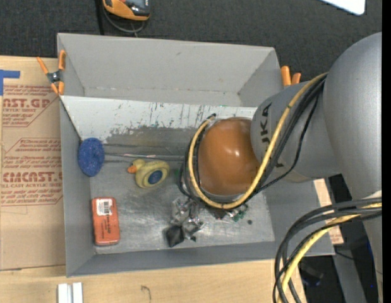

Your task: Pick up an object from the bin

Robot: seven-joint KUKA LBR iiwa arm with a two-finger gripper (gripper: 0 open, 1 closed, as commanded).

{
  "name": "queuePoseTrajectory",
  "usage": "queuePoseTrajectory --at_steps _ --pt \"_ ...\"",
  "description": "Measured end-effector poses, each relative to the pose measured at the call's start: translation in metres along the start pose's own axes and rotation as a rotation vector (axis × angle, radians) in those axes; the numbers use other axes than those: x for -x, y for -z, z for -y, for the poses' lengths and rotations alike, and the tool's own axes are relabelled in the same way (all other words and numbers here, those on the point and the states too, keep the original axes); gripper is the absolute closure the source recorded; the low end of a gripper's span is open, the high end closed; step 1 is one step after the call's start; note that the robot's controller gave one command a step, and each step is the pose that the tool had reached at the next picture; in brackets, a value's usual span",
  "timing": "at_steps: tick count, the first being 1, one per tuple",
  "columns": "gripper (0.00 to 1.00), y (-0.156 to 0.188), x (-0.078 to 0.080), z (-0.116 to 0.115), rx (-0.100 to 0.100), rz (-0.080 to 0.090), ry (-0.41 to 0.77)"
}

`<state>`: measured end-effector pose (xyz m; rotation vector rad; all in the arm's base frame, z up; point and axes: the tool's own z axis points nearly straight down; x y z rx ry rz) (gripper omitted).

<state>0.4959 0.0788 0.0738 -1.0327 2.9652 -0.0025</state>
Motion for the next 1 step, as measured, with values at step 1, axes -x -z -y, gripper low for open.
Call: queuePoseTrajectory --at_steps 1 --pt "1.0 0.1452 0.0014 -0.0251 0.002 0.001 0.034"
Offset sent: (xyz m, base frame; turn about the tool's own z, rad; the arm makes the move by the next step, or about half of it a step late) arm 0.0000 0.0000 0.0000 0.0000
